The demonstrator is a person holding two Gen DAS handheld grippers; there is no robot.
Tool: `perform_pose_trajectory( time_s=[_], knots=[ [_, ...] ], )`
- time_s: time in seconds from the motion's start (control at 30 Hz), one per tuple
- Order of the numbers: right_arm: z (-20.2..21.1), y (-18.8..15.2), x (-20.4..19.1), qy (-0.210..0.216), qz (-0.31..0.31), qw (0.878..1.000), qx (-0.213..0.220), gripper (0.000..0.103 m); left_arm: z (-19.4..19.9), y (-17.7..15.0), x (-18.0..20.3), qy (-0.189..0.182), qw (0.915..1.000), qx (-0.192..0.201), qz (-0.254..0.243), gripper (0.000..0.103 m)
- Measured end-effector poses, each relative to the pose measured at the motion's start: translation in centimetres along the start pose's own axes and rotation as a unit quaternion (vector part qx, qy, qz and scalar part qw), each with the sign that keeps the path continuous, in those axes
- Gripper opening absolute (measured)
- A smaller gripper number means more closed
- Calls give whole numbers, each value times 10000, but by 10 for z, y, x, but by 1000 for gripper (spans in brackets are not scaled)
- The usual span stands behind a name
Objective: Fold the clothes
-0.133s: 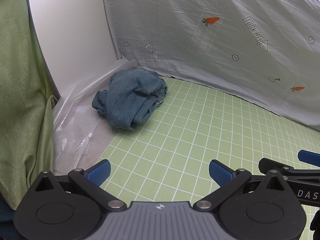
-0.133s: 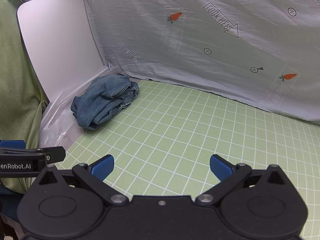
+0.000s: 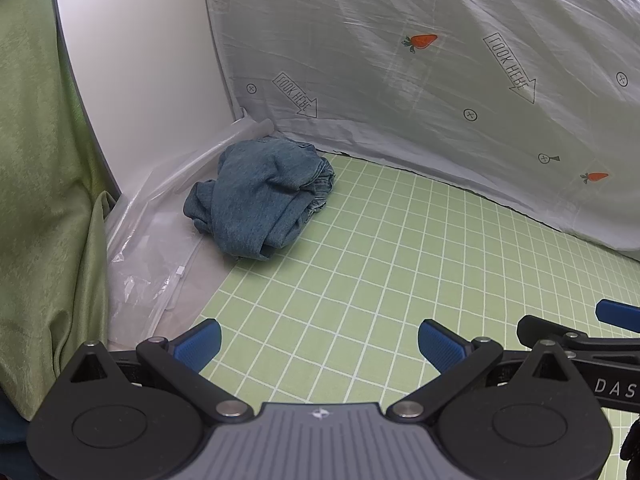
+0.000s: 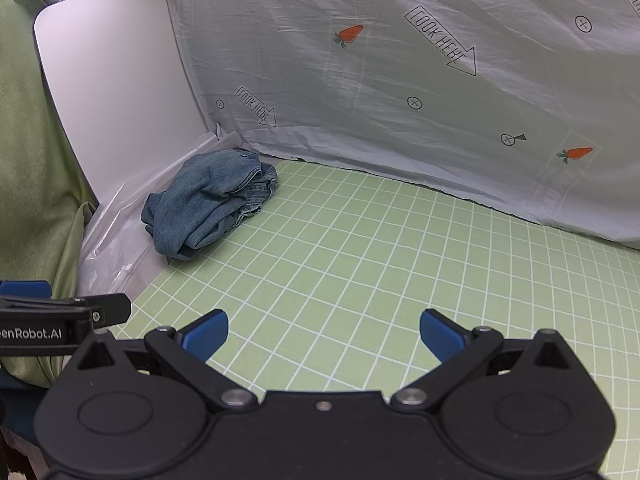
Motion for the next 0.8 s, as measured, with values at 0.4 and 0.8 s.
perform_pose_trajectory(
  time_s=[0.4, 0.8],
  knots=[
    [3, -3, -1, -13, 46, 10000, 38, 103, 2, 1, -3, -1, 10000, 25, -17, 103],
    [1, 0, 1, -17, 8, 10000, -16, 103, 2, 4, 0, 23, 10000, 36, 2, 103]
  ],
)
Point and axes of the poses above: each gripper's, at about its wrist camera, not at the fingertips, and z roughly against the way its jaws point, x to its right, y to its top, the point moved 1 cm from there along -z, roughly the way its jaws point, and after that the axes turned 11 degrees about z, right-handed, at the moved point
